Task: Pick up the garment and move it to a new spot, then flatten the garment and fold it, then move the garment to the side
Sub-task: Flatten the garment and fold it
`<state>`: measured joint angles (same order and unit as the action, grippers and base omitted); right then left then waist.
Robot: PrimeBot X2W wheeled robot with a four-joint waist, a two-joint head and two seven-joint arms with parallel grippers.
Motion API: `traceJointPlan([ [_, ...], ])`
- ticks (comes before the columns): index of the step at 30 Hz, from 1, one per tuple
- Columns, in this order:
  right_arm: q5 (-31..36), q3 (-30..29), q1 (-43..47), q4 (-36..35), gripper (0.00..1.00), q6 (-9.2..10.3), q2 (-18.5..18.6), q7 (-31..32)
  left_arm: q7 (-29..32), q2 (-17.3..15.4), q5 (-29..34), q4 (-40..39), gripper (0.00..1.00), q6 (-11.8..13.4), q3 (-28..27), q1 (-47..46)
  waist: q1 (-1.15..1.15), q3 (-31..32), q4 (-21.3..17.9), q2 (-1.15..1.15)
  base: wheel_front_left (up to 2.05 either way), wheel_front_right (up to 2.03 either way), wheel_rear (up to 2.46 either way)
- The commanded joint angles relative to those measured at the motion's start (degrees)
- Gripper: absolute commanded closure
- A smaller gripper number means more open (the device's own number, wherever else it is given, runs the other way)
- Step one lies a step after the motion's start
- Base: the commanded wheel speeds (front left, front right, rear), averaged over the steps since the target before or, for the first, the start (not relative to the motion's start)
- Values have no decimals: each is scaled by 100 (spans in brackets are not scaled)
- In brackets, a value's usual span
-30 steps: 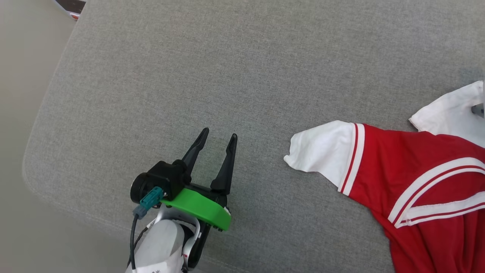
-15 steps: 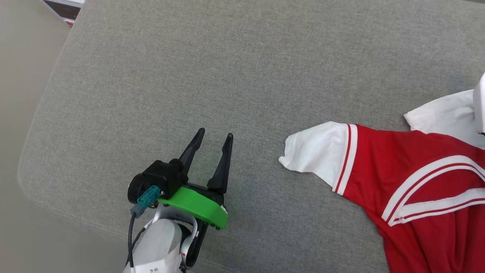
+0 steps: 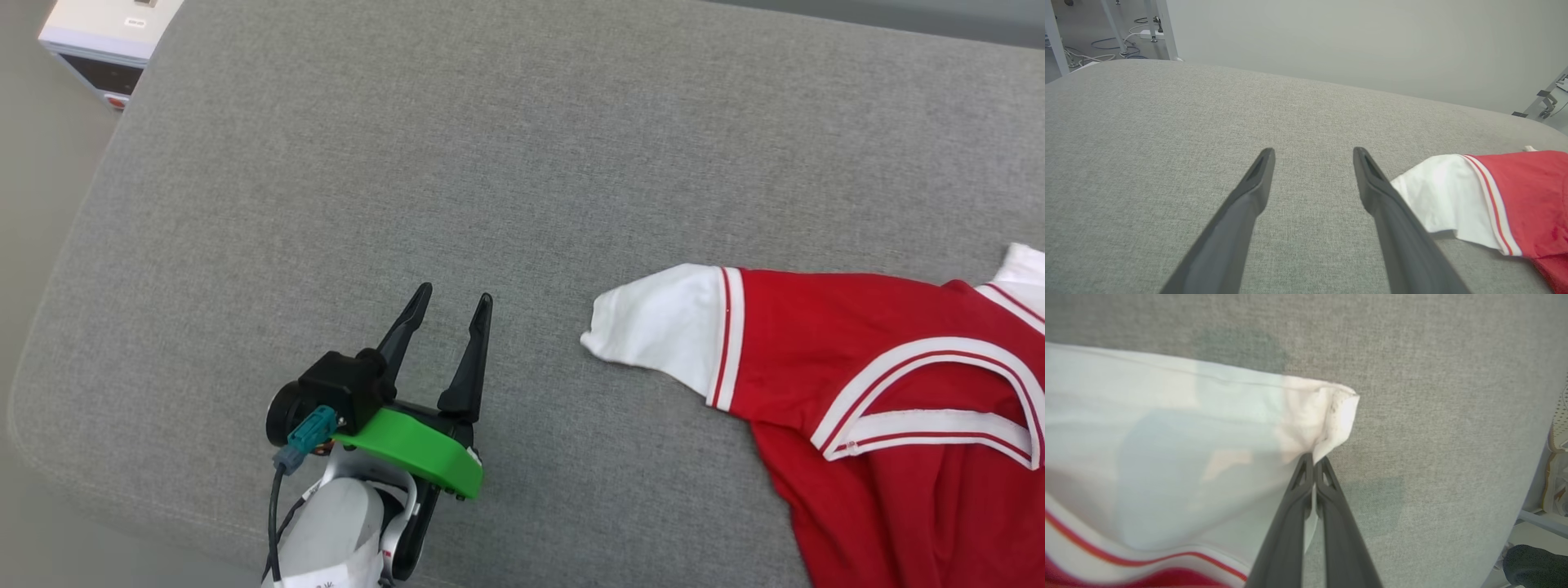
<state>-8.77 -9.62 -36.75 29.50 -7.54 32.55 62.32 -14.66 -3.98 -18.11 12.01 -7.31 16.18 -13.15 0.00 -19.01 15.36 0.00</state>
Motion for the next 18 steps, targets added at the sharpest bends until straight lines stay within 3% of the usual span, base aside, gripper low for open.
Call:
traceJointPlan([
  [1,144,-147,144,51,100,5,22,-67,-34,-46,31,-19,0,-18,-28,38,0,33,-50,0,0,0,0],
  [8,380,-623,357,63,100,5,-290,-433,-34,-77,40,-1,0,-18,-73,99,0,107,-186,0,0,0,0],
  [9,394,-620,378,63,56,5,-359,-509,-34,-87,44,10,0,-18,-78,106,0,138,-214,0,0,0,0],
  [10,390,-640,386,58,0,5,-407,-586,-34,-96,46,16,0,-18,-81,109,0,157,-237,0,0,0,0],
  [18,40,-521,405,-208,0,5,-782,-1821,-34,-160,40,67,0,-18,-170,151,0,525,-518,0,0,0,0],
])
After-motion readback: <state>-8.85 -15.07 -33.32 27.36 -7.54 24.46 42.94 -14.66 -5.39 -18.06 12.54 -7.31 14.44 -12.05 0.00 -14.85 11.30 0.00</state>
